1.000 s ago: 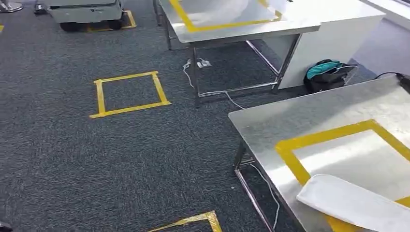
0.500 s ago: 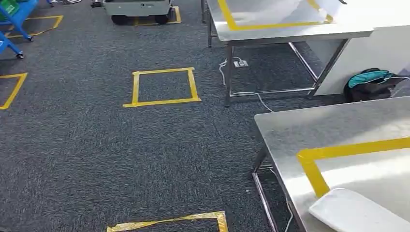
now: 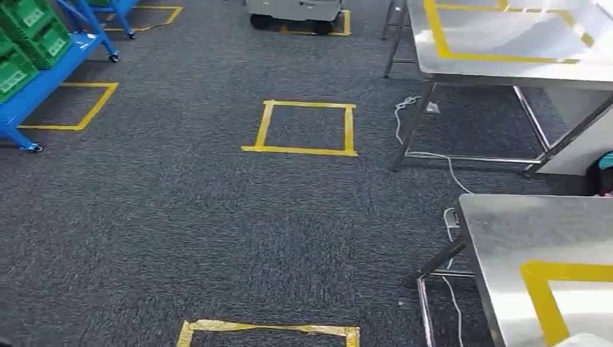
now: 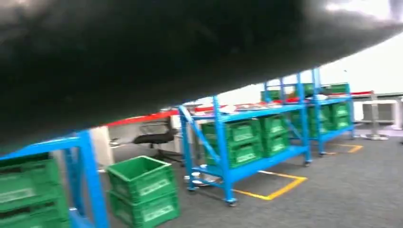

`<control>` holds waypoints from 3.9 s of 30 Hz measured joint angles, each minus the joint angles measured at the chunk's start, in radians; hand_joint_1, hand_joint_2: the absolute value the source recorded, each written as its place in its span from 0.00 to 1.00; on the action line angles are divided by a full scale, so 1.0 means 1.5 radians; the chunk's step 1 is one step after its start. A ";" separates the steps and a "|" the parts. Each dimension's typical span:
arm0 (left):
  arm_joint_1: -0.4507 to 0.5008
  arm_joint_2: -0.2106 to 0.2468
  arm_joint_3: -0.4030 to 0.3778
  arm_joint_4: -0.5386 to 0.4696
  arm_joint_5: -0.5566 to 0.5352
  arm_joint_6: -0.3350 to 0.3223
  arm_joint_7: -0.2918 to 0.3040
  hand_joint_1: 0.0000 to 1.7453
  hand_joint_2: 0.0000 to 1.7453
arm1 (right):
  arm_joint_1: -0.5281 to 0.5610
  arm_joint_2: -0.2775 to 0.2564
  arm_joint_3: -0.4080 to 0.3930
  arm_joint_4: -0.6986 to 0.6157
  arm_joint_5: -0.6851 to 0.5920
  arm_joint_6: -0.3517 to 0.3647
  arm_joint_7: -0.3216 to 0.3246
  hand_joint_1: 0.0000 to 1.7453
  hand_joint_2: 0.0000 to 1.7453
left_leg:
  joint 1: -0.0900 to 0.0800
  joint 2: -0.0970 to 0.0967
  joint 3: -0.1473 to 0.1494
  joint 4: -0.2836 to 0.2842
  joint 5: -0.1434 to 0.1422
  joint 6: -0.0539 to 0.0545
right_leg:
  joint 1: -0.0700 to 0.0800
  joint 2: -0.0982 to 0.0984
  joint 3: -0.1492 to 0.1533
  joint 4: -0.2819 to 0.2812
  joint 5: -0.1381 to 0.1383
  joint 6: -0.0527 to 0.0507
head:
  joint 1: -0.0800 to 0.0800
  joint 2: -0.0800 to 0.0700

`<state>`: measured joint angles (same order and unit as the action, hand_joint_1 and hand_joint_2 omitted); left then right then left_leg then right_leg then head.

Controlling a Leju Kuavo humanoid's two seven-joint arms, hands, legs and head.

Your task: Take the parts from the cabinet and place them on the table.

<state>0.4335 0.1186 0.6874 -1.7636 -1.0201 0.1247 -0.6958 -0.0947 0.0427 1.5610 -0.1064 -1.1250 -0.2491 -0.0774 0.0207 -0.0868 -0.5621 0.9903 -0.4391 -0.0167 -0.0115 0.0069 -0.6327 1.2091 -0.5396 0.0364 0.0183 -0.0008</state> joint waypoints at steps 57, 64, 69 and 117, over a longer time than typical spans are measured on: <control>-0.012 -0.108 0.005 0.031 -0.011 0.010 0.000 0.00 0.00 | 0.011 -0.007 -0.001 0.002 -0.017 0.009 -0.026 0.00 0.00 | -0.004 0.049 -0.003 -0.006 0.011 0.010 | 0.008 -0.008 0.017 0.028 -0.066 0.010 | -0.005 0.000; -0.015 -0.150 0.023 0.048 -0.018 0.010 0.000 0.00 0.00 | 0.019 -0.016 -0.001 0.007 -0.024 0.012 -0.030 0.00 0.00 | -0.005 -0.018 -0.004 -0.001 0.010 -0.001 | -0.005 0.079 0.063 -0.125 0.033 0.011 | -0.005 0.000; -0.014 -0.161 0.037 0.054 -0.018 0.008 0.000 0.00 0.00 | 0.018 -0.018 -0.001 0.008 -0.024 0.013 -0.032 0.00 0.00 | 0.001 -0.039 -0.017 -0.003 0.018 -0.021 | -0.005 0.032 0.069 -0.131 0.040 -0.011 | -0.006 0.000; -0.096 -0.169 0.181 0.233 0.032 0.010 0.000 0.00 0.00 | 0.001 -0.007 -0.001 0.007 -0.017 -0.001 -0.039 0.00 0.00 | -0.004 0.059 -0.002 -0.009 0.015 0.012 | 0.008 -0.018 0.047 -0.048 -0.028 0.010 | -0.010 0.000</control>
<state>0.2894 -0.1354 0.9583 -1.4134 -0.9724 0.1396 -0.6958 -0.0932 0.0317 1.5591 -0.0957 -1.1501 -0.2506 -0.1362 0.0142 0.0021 -0.5647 0.9771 -0.4167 0.0010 -0.0001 -0.0197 -0.5619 1.1371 -0.5809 0.0508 0.0038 -0.0011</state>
